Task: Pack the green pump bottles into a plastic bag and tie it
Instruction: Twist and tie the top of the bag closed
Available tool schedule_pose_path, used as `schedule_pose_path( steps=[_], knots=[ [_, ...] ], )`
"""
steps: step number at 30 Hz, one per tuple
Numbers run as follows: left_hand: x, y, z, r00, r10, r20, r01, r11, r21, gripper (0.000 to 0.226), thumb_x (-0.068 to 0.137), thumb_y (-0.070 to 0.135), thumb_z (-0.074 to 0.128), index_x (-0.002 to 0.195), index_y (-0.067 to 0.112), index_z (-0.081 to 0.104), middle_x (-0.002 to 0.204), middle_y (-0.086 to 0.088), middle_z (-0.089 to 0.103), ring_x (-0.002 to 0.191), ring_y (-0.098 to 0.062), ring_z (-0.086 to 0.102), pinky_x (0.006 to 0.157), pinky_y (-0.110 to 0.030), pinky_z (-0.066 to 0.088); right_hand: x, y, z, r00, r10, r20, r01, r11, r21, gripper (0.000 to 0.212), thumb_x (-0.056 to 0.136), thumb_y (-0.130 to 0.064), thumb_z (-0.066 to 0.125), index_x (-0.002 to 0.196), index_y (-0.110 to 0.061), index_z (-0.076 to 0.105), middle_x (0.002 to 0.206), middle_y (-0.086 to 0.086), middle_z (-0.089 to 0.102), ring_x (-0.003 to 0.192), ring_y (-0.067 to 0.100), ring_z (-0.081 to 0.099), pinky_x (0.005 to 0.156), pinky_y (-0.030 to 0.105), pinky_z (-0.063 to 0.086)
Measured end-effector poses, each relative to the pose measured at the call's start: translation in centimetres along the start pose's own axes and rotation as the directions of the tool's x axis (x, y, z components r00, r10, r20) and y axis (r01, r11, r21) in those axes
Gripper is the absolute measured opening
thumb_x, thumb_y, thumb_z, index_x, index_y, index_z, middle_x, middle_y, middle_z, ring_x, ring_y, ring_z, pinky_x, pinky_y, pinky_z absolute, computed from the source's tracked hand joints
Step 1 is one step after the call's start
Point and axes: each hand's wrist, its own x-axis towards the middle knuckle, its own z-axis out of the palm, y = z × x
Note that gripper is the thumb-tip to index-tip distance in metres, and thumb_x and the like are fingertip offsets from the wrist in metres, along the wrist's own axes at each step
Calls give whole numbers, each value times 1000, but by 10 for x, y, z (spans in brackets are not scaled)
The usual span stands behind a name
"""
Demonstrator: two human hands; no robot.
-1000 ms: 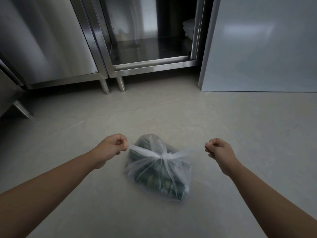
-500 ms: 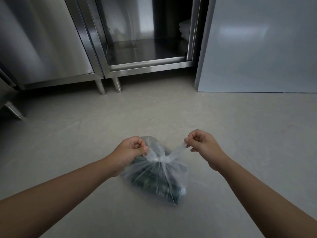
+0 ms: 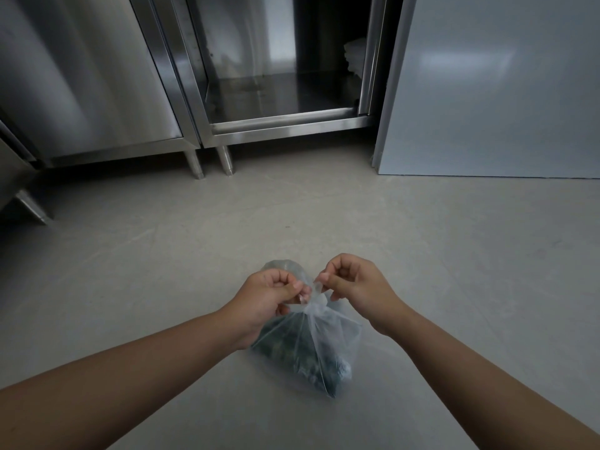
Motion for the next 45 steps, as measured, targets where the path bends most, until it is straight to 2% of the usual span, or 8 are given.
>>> schedule_pose_path(
  steps=[8, 15, 23, 27, 31, 35, 39, 45],
  knots=[
    [-1, -1, 3, 998, -55, -15, 55, 998, -20, 8, 87, 5, 55, 81, 2, 61, 70, -3, 71, 65, -10, 64, 68, -27, 45, -4, 5, 7, 997, 77, -31, -75, 994, 82, 14, 81, 0, 61, 70, -10, 62, 69, 8, 63, 56, 5, 56, 51, 14, 44],
    [-2, -1, 6, 995, -102, 2, 102, 994, -39, 12, 87, 6, 56, 76, 8, 59, 83, -9, 72, 78, -12, 69, 65, -19, 53, -7, 7, 8, 995, 103, 12, -103, 984, 143, 9, 81, -2, 62, 74, -6, 65, 69, 5, 63, 51, 0, 54, 52, 13, 44],
    [1, -2, 9, 992, -125, 0, 124, 986, -115, 14, 86, -1, 55, 73, 5, 59, 68, -4, 70, 64, -8, 68, 58, -17, 54, -8, 12, 7, 995, 95, 14, -96, 993, 67, 14, 79, -3, 65, 72, -14, 67, 72, 4, 66, 67, 13, 56, 56, 13, 46],
    [2, 0, 10, 990, -143, 3, 142, 977, -157, 13, 86, -3, 54, 75, 4, 56, 84, -12, 69, 68, -10, 68, 57, -17, 54, -9, 12, 4, 998, 63, 9, -63, 998, -2, 12, 75, -3, 70, 75, -14, 66, 82, 17, 66, 72, 20, 57, 58, 15, 49],
    [3, 0, 9, 988, -153, 20, 154, 972, -179, 10, 86, -2, 53, 78, 3, 57, 90, -12, 70, 70, -10, 70, 58, -17, 54, -10, 14, 2, 999, 53, 5, -53, 999, 11, 13, 72, -3, 72, 76, -14, 66, 83, 16, 67, 70, 14, 61, 63, 17, 52],
    [2, -3, 9, 988, -147, 56, 154, 974, -163, 9, 86, 1, 54, 80, 4, 60, 79, -3, 74, 71, -8, 70, 62, -17, 54, -11, 17, 6, 1000, 4, -15, -5, 997, -75, 13, 70, -9, 76, 77, -15, 67, 86, 16, 68, 74, 15, 60, 72, 26, 52],
    [2, -4, 8, 985, -154, 76, 165, 973, -159, 8, 87, 6, 55, 87, 3, 63, 80, -2, 74, 78, -10, 70, 69, -19, 54, -10, 22, 11, 996, -42, -76, 27, 981, -191, 23, 70, -13, 77, 66, -30, 62, 80, 1, 62, 66, 1, 55, 64, 15, 47],
    [1, 0, 10, 980, -167, 103, 186, 960, -208, 24, 95, 18, 42, 87, 3, 60, 89, -10, 69, 79, -15, 69, 75, -24, 55, -7, 24, 14, 991, -75, -114, 42, 962, -271, 22, 73, -12, 73, 65, -29, 60, 78, -1, 59, 63, -5, 53, 59, 9, 43]
  ],
)
